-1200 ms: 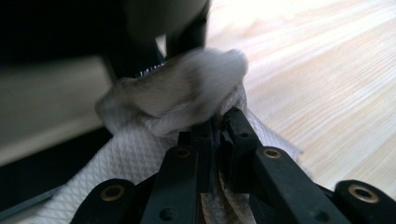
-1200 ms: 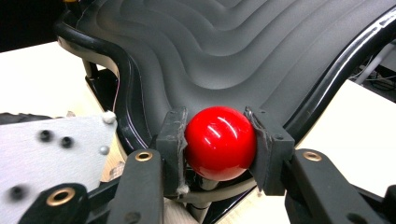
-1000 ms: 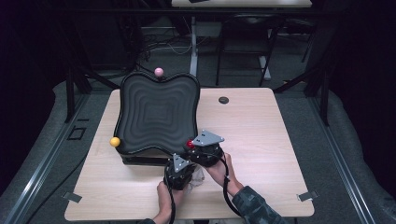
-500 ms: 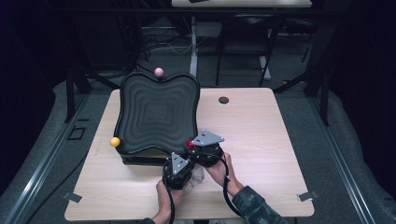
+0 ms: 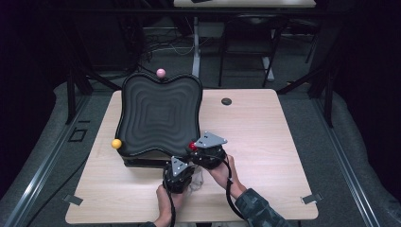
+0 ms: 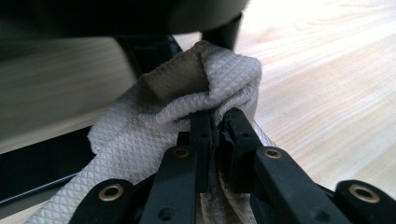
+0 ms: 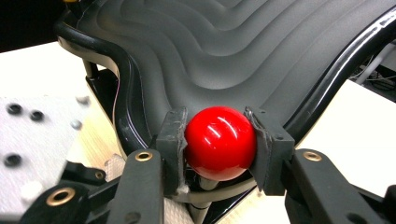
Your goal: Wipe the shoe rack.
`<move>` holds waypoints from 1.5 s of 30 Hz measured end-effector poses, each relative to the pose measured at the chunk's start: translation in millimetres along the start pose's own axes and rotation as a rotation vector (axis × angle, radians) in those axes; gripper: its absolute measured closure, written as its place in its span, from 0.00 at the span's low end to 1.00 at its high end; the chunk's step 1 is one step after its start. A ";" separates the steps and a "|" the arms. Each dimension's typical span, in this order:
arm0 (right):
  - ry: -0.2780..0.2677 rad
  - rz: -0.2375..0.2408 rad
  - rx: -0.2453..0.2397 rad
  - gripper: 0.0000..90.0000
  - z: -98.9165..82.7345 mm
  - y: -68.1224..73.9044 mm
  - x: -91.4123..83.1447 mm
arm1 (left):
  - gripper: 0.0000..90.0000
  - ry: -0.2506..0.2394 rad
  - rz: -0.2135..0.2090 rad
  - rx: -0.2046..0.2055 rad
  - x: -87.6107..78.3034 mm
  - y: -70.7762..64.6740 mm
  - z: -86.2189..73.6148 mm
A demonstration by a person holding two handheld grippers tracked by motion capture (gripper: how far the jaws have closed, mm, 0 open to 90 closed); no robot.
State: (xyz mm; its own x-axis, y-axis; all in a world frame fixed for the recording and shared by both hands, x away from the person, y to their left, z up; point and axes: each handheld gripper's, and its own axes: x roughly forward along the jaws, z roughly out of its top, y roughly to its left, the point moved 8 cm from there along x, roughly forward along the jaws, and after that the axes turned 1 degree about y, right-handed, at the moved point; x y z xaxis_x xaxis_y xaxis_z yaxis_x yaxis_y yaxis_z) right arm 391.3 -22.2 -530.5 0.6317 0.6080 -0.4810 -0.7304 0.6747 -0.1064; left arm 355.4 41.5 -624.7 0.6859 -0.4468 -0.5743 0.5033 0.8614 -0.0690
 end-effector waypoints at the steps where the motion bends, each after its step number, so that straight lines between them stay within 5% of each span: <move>1: 0.000 0.000 0.000 0.67 0.0 0.0 0.0 | 0.92 0.005 0.005 -0.005 0.3 1.7 -1.0; 5: 0.000 0.000 0.000 0.67 0.0 0.0 0.0 | 0.92 0.023 0.024 -0.049 3.3 11.5 -6.6; 14: 0.001 0.000 -0.001 0.67 0.0 0.0 0.0 | 0.92 0.035 0.058 -0.052 -0.5 20.6 -6.8; 27: 0.003 -0.001 -0.003 0.67 0.1 -0.2 0.1 | 0.92 0.036 0.130 -0.128 -13.9 51.2 -9.9; 36: 0.007 0.002 -0.003 0.67 0.1 -0.1 0.0 | 0.92 0.020 0.225 -0.192 -24.4 86.2 -12.0; 45: 0.009 0.003 -0.007 0.67 0.2 -0.4 -0.1 | 0.92 0.017 0.288 -0.232 -32.4 107.3 -15.6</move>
State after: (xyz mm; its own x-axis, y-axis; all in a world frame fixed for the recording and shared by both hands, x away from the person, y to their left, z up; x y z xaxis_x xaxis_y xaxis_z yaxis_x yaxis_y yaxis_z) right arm 391.6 -22.4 -530.3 0.6269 0.6062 -0.4895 -0.7341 0.6699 -0.1106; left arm 379.0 152.1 -626.2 0.7725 -0.1756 -0.6102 0.1570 0.9840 -0.0844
